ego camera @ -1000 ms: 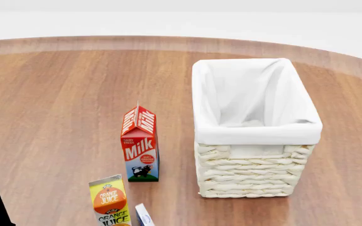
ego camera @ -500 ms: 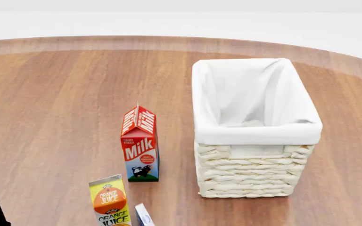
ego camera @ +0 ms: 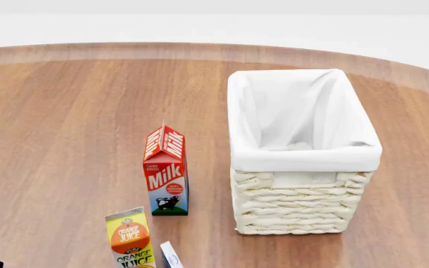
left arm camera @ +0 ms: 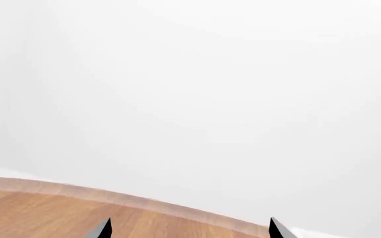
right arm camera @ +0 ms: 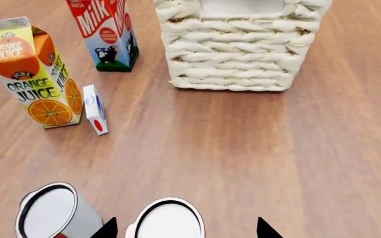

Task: Pick up the alphabet soup, and put it in the basket.

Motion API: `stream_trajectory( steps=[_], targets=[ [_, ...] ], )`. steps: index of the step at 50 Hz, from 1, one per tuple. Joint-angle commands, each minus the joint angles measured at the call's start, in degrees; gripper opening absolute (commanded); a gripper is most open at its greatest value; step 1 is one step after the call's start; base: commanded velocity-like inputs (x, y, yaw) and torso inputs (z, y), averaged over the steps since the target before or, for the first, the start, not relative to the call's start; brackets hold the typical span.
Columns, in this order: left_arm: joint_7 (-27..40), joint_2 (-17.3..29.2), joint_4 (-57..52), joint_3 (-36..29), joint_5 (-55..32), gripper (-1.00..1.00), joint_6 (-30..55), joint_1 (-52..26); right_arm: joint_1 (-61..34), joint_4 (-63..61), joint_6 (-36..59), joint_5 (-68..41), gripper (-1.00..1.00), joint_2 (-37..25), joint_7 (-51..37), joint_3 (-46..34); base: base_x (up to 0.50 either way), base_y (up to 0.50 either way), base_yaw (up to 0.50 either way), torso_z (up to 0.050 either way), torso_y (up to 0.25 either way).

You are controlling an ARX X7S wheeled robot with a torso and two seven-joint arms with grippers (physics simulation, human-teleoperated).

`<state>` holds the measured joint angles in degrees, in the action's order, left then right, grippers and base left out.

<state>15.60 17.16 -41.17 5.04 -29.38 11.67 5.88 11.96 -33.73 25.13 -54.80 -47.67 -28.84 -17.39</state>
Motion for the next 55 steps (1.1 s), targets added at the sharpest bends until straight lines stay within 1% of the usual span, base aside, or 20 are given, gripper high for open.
stream_trajectory(
  steps=[1,35,55],
  targets=[
    [0.6,0.4,-1.2,0.2,-0.3,1.0,-0.1,0.5,-2.4,-0.5,2.6,2.4,1.0,0.0,-0.4,-2.6,0.0,0.0,0.0,0.0,0.0],
    [1.0,1.2,-2.1,0.4,-1.7,1.0,-1.1,2.0,-4.4,2.8,4.6,5.5,1.0,1.6,1.2,-6.7,0.0,0.0,0.0,0.0,0.0],
    [1.5,1.6,-2.0,0.2,-1.9,1.0,-1.2,1.9,-7.6,7.2,5.7,6.5,1.0,3.9,3.6,-9.0,0.0,0.0,0.0,0.0,0.0]
  ],
)
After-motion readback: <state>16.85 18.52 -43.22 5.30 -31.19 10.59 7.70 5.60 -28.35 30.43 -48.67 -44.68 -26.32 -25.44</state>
